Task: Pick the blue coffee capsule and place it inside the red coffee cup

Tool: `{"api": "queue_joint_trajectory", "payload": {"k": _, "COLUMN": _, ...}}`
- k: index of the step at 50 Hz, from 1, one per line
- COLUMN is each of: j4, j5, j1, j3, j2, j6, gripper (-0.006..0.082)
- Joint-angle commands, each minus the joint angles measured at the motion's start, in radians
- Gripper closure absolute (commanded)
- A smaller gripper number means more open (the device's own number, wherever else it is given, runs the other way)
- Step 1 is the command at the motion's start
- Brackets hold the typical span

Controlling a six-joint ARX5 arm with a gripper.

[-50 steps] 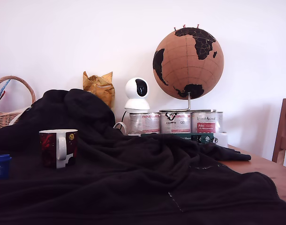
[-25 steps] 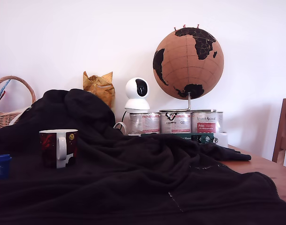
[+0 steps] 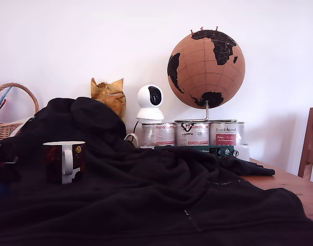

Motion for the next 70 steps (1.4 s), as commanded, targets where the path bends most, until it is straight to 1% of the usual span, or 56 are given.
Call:
{"api": "queue_joint_trajectory", "payload": {"k": 1, "j4": 0.004, "j5": 0.002, "j1": -0.002, "j3": 0.012, "j2": 0.005, "j6": 0.005, "gripper": 0.0617}}
{"api": "queue_joint_trajectory", "payload": {"k": 2, "j4": 0.005, "j5": 0.002, "j1": -0.002, "j3": 0.015, "j2": 0.005, "j6": 0.005, "gripper": 0.0648}}
{"api": "queue_joint_trajectory", "payload": {"k": 4, "j4": 0.006, "j5": 0.002, "j1": -0.002, "j3": 0.020, "j2": 0.005, "j6": 0.005, "gripper": 0.0675}}
{"api": "queue_joint_trajectory", "payload": {"k": 14, "j4": 0.007, "j5": 0.003, "j1": -0.002, "j3": 0.053, "j2": 0.004, "j6": 0.003, "gripper": 0.0674}}
{"api": "queue_joint_trajectory", "payload": {"k": 20, "j4": 0.014, "j5": 0.010, "j1": -0.003, "j3": 0.095, "j2": 0.004, "j6": -0.006, "gripper": 0.0674}}
{"api": "queue_joint_trajectory", "payload": {"k": 27, "j4": 0.013, "j5": 0.018, "j1": -0.012, "j3": 0.161, "j2": 0.004, "j6": -0.050, "gripper": 0.0674}}
{"api": "queue_joint_trajectory", "payload": {"k": 38, "j4": 0.012, "j5": 0.016, "j1": -0.055, "j3": 0.265, "j2": 0.004, "j6": -0.055, "gripper": 0.0674}}
{"api": "queue_joint_trajectory", "payload": {"k": 48, "j4": -0.031, "j5": 0.011, "j1": -0.123, "j3": 0.363, "j2": 0.005, "j6": -0.055, "gripper": 0.0674}}
{"api": "queue_joint_trajectory", "payload": {"k": 57, "j4": -0.064, "j5": 0.002, "j1": -0.160, "j3": 0.389, "j2": 0.016, "j6": -0.047, "gripper": 0.0669}}
{"api": "queue_joint_trajectory", "payload": {"k": 59, "j4": -0.079, "j5": -0.002, "j1": -0.159, "j3": 0.389, "j2": 0.020, "j6": -0.047, "gripper": 0.0642}}
{"api": "queue_joint_trajectory", "payload": {"k": 61, "j4": -0.085, "j5": -0.002, "j1": -0.159, "j3": 0.389, "j2": 0.029, "j6": -0.047, "gripper": 0.0567}}
{"api": "queue_joint_trajectory", "payload": {"k": 62, "j4": -0.087, "j5": -0.002, "j1": -0.159, "j3": 0.389, "j2": 0.033, "j6": -0.047, "gripper": 0.0513}}
{"api": "queue_joint_trajectory", "payload": {"k": 66, "j4": -0.094, "j5": -0.003, "j1": -0.157, "j3": 0.389, "j2": 0.049, "j6": -0.047, "gripper": 0.0240}}
{"api": "queue_joint_trajectory", "payload": {"k": 67, "j4": -0.099, "j5": -0.008, "j1": -0.157, "j3": 0.389, "j2": 0.052, "j6": -0.047, "gripper": 0.0201}}
{"api": "queue_joint_trajectory", "payload": {"k": 68, "j4": -0.102, "j5": -0.015, "j1": -0.158, "j3": 0.391, "j2": 0.055, "j6": -0.048, "gripper": 0.0176}}
{"api": "queue_joint_trajectory", "payload": {"k": 70, "j4": -0.107, "j5": -0.024, "j1": -0.158, "j3": 0.391, "j2": 0.059, "j6": -0.048, "gripper": 0.0169}}
